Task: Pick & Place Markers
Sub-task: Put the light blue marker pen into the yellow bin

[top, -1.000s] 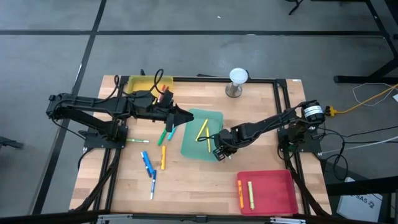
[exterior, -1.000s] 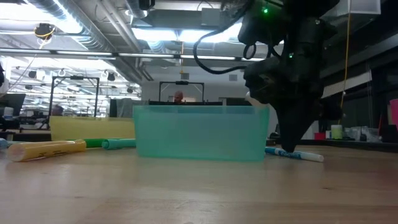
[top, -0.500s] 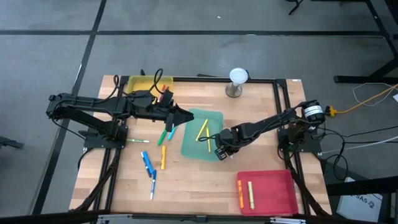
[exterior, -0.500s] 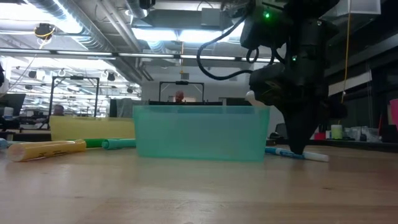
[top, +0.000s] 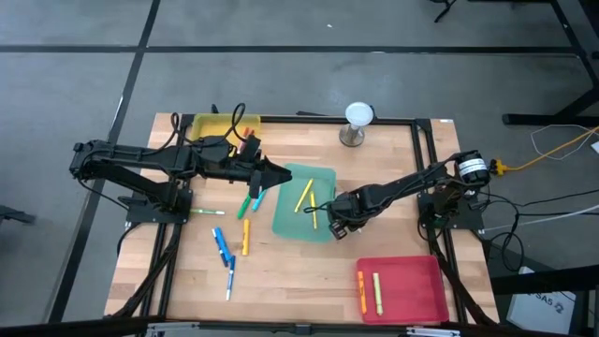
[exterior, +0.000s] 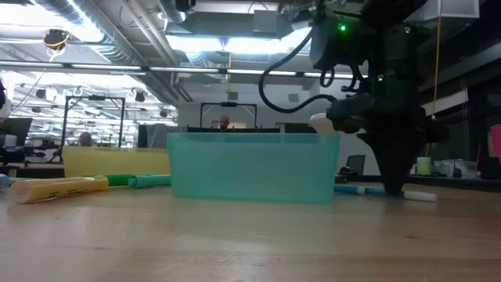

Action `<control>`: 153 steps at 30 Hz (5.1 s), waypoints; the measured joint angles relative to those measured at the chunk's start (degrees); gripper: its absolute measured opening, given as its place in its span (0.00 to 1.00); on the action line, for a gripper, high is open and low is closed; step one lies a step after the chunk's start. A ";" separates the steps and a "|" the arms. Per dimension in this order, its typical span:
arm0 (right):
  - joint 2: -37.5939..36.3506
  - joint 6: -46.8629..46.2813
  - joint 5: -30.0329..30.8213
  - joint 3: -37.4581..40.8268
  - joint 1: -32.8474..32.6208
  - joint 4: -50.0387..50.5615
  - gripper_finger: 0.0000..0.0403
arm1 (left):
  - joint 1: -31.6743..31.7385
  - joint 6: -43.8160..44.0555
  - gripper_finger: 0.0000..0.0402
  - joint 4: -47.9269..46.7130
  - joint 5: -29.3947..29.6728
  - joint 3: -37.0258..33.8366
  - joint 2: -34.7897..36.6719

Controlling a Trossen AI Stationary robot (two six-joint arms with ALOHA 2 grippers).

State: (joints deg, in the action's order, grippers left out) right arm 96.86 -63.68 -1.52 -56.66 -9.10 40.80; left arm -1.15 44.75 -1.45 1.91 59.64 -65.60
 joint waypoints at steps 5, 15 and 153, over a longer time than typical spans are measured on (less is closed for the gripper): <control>-1.00 1.18 -0.57 0.00 0.00 -0.41 0.00 | 0.01 -0.04 0.35 -0.01 0.00 0.00 0.00; -5.18 4.96 7.07 0.00 1.34 1.53 0.02 | 0.01 -0.04 0.35 0.00 0.00 0.00 0.00; -23.83 37.78 19.30 -32.46 6.08 -21.12 0.09 | 0.11 -22.39 0.42 18.46 -0.55 0.04 -0.26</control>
State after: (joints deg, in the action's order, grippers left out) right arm 73.03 -25.90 17.78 -89.12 -3.02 19.68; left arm -1.04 22.36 17.00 1.37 59.68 -65.86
